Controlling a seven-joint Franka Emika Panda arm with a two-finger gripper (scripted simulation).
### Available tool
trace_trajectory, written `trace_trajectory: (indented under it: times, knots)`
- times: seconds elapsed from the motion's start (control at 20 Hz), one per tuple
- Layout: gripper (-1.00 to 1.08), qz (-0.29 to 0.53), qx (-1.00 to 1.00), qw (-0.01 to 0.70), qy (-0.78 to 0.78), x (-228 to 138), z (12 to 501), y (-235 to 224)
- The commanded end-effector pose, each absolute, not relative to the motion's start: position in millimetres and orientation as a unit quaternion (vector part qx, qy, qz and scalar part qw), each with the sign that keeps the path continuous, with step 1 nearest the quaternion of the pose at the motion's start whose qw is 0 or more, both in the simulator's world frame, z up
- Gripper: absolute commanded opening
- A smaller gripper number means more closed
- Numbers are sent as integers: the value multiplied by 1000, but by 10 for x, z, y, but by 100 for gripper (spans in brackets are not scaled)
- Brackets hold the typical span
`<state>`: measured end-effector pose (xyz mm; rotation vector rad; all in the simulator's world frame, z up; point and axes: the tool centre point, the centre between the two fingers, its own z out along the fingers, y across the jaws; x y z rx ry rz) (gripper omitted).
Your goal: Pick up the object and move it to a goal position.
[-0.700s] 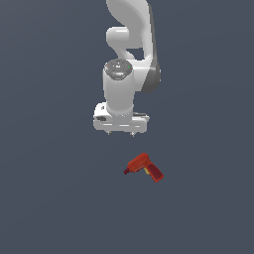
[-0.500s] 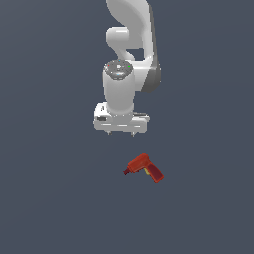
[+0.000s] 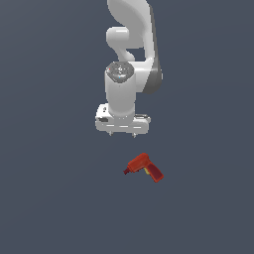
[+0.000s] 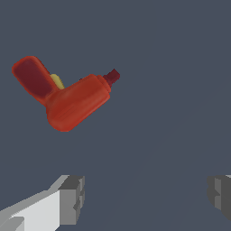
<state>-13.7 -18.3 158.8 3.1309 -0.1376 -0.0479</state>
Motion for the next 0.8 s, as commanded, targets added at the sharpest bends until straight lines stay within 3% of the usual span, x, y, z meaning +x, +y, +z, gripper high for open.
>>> trace_trajectory:
  times: [0.0, 0.75]
  knots:
    - [108, -17, 998, 2, -53, -116, 1571, -177]
    - [108, -48, 976, -20, -210, 258, 1255, -42]
